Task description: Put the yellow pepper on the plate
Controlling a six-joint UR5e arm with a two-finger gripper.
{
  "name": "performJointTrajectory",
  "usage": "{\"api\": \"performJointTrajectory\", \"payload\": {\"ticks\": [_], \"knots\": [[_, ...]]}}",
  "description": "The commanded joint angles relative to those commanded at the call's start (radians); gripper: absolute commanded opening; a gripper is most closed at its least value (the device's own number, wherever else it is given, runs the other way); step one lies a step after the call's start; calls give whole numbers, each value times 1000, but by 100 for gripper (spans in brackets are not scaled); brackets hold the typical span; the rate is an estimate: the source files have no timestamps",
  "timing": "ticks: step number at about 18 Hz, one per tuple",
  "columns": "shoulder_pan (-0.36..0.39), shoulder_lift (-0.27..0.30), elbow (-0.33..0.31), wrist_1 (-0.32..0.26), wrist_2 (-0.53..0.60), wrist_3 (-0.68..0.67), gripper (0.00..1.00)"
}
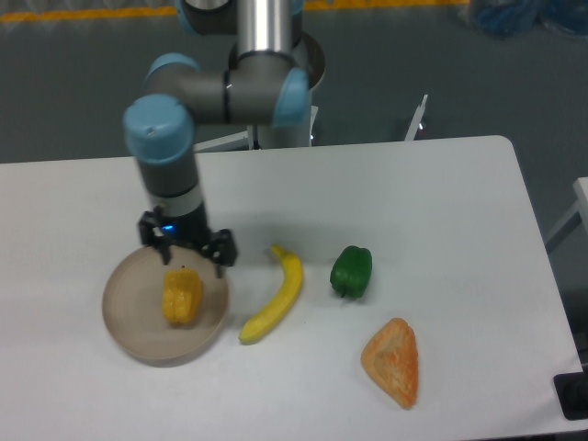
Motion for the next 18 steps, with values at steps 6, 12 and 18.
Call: {"api": "performJointTrajectory", "payload": {"ticks": [6,12,18], "knots": [[207,17,1,0,58,271,100],[336,5,26,8,51,531,100],[341,-20,69,6,48,556,100]]}}
